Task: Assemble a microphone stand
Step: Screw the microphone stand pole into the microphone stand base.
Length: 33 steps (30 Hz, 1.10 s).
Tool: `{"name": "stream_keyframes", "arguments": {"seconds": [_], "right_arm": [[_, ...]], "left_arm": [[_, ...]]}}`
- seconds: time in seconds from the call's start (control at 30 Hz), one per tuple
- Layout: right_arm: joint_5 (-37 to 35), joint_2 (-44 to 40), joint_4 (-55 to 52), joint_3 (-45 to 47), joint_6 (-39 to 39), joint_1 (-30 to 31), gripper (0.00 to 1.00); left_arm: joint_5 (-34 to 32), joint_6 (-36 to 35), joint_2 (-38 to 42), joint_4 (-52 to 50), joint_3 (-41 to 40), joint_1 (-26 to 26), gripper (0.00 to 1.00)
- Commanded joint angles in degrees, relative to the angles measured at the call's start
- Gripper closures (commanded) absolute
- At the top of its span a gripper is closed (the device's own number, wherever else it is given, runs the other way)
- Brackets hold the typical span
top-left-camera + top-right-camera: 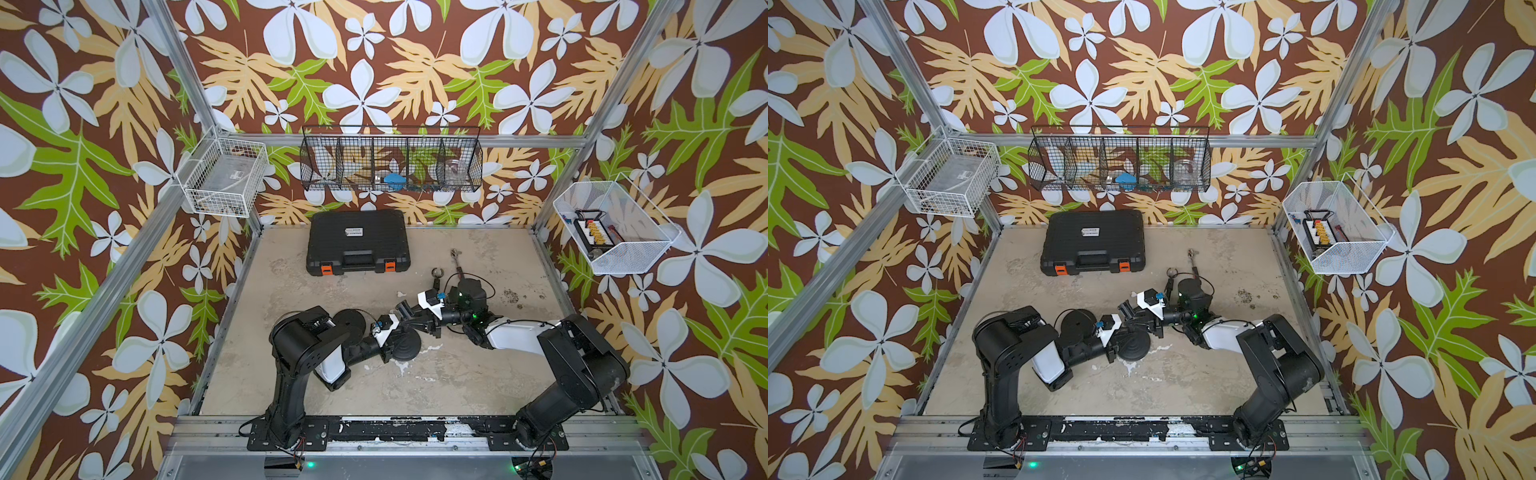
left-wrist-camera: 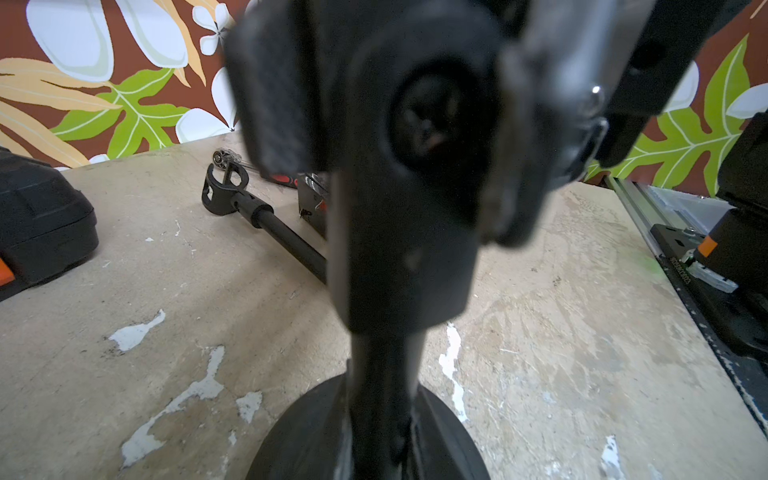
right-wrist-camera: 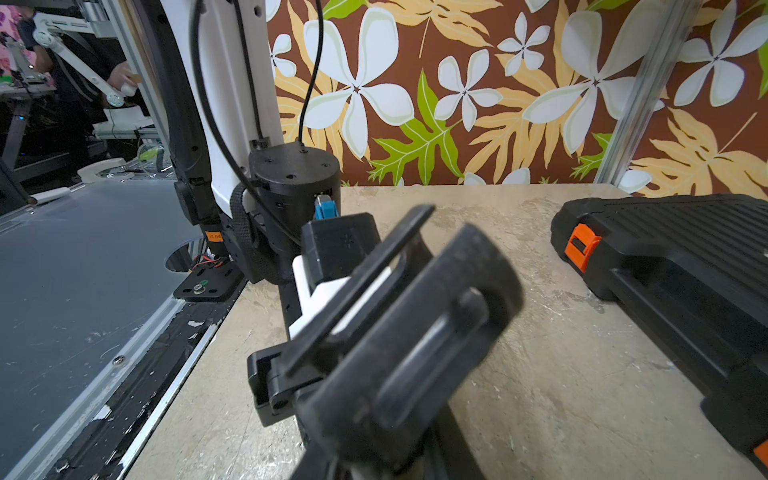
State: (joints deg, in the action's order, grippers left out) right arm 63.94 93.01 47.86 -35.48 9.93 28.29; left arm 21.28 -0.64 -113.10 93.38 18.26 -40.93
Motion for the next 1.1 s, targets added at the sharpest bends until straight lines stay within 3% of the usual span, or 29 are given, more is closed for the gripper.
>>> {"name": "stream_keyframes", "arguments": {"seconds": [0.0,0.1,0.23,0.47,0.63,0.73,0.9,0.93,1.07], "right_arm": [[-2.7,-0.9,2.4,2.8,-4.2,0.8,1.0],[-9.7,-2.4,5.7,5.9,-6.7,2.2,1.0],[-26.0,-5.2,9.0,10.7,-10.4,6.4,1.0],[-65.2,-11.7,9.4,17.4,-17.5,19.2,1.0],[-83.9,-11.8,4.0,16.0,-19.1,28.5,1.0],[-86.7,-10.2,2.6,15.1,-20.2,31.1,1.0],[-84.4,-9.5,3.4,14.9,-20.0,31.8,1.0],[-83.2,-10.0,3.5,14.8,-19.6,31.8,0.92],[-74.7,-13.5,0.9,14.0,-17.8,29.9,0.38]], "left_arm": [[-1.2,1.9,0.5,5.7,-0.1,0.1,0.86],[-1.2,2.3,1.0,5.9,0.0,0.1,0.77],[0.5,3.7,2.3,6.6,0.0,0.1,0.69],[0.9,4.2,3.2,6.9,-0.2,0.1,0.71],[0.9,4.5,3.3,7.2,-0.2,0.1,0.75],[0.9,4.4,3.2,7.2,-0.2,0.1,0.77],[1.2,4.6,2.6,7.4,0.4,0.1,0.81],[1.2,4.6,2.4,7.4,0.5,0.1,0.83],[0.7,4.3,1.8,7.4,0.4,0.1,0.88]]}}
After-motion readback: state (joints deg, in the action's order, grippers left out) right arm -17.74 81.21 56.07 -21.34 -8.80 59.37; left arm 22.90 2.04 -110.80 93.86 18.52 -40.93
